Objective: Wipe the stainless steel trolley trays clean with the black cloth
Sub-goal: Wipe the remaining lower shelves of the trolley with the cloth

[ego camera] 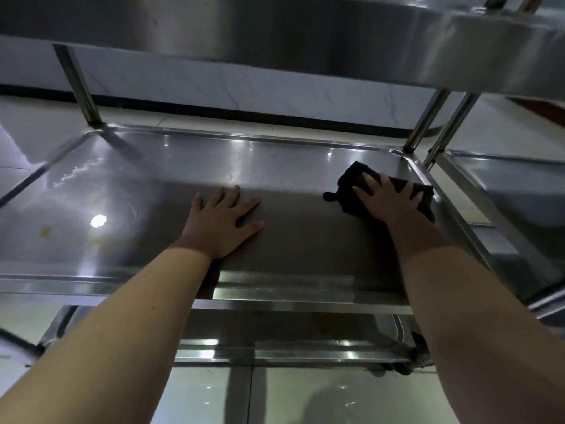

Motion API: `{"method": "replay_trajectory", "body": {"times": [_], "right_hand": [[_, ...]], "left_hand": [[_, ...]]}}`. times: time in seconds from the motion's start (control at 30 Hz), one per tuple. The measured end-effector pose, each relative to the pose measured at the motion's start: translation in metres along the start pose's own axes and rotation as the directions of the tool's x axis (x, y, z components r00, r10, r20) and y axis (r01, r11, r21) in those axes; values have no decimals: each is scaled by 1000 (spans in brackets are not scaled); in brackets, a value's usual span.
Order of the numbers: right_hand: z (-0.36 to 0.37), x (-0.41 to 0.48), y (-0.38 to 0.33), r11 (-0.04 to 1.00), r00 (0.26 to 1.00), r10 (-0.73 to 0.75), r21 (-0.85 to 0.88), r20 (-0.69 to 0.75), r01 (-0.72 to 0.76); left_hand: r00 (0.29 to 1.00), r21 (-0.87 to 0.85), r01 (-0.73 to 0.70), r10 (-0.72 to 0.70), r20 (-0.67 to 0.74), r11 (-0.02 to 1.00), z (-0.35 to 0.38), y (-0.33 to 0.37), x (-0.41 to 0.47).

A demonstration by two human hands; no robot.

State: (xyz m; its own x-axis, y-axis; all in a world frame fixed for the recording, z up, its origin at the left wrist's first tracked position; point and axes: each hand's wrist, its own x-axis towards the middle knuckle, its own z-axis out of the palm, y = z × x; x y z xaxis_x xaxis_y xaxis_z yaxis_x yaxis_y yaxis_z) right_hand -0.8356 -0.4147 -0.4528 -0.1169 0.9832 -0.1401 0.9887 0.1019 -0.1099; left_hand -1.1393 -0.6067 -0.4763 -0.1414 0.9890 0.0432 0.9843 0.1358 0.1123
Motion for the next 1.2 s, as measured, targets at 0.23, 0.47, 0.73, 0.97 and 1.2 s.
{"method": "replay_trajectory", "body": {"times": [0.23,0.47,0.73,0.97,1.2], "right_hand": [[15,-135,55,961,954,-262,-51,146,271],[-2,-94,78,974,975,-208,-77,75,213],[-10,-32,39,999,1000,-25,-41,13,25],[9,-153,110,992,992,-104,-67,74,109],[32,-183,-43,987,991,-113,-109,69,120]], "left_hand": [[993,59,-35,28,111,998,-16,5,3],[998,51,-40,37,59,998,-7,6,-5],[999,45,-24,21,47,999,-7,7,-6],[997,13,-28,27,68,1000,-7,8,-10],[997,-157,-17,29,75,987,-15,4,-15]]}}
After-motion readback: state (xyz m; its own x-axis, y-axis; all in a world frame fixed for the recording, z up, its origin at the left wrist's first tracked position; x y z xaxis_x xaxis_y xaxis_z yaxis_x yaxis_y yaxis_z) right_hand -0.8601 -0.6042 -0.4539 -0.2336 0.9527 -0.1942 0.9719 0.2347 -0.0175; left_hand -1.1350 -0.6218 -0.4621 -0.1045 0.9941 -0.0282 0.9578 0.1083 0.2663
